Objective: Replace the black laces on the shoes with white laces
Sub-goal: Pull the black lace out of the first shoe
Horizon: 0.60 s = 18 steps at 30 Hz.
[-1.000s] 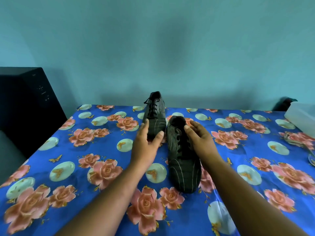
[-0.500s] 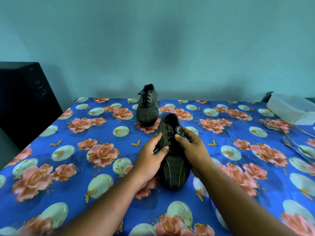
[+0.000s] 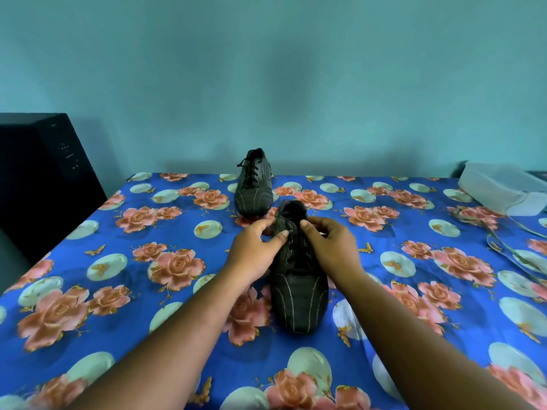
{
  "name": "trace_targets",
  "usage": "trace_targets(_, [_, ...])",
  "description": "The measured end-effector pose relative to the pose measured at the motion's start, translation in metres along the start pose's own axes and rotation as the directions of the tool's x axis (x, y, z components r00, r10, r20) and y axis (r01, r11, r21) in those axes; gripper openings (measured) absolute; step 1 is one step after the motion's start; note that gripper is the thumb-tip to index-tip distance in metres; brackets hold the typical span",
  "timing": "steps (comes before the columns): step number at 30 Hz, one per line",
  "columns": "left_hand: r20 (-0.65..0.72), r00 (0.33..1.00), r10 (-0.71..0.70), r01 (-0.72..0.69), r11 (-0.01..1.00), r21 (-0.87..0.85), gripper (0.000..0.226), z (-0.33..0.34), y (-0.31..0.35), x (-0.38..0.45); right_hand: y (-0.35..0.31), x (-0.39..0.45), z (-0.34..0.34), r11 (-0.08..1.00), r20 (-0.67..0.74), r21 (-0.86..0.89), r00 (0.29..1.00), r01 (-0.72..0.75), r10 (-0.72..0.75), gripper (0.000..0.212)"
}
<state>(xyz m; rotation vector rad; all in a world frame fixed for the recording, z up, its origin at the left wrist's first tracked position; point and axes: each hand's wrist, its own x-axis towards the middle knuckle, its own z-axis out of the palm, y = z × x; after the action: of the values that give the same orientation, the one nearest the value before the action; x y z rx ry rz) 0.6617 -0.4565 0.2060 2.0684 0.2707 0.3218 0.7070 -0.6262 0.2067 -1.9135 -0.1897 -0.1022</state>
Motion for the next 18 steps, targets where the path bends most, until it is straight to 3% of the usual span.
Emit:
trace_targets(7, [-0.002, 1.0, 0.027, -0.027, 0.997, -0.067, 0.049, 0.009, 0.001, 0.032, 0.005, 0.039, 0.0, 1.0, 0.012, 0.001, 1.0, 0.004, -0.004, 0.025])
trace_targets(14, [-0.096, 0.968, 0.23, -0.216, 0.967, 0.132, 0.041, 0.01, 0.011, 0.049, 0.009, 0.049, -0.011, 0.978, -0.019, -0.118, 0.984, 0.174, -0.177, 0.019])
trace_targets(18, [-0.229, 0.935, 0.272, -0.276, 0.961, 0.014, 0.026, 0.027, -0.001, 0.045, 0.018, 0.043, -0.008, 0.986, -0.04, -0.012, 0.985, 0.168, -0.168, 0.019])
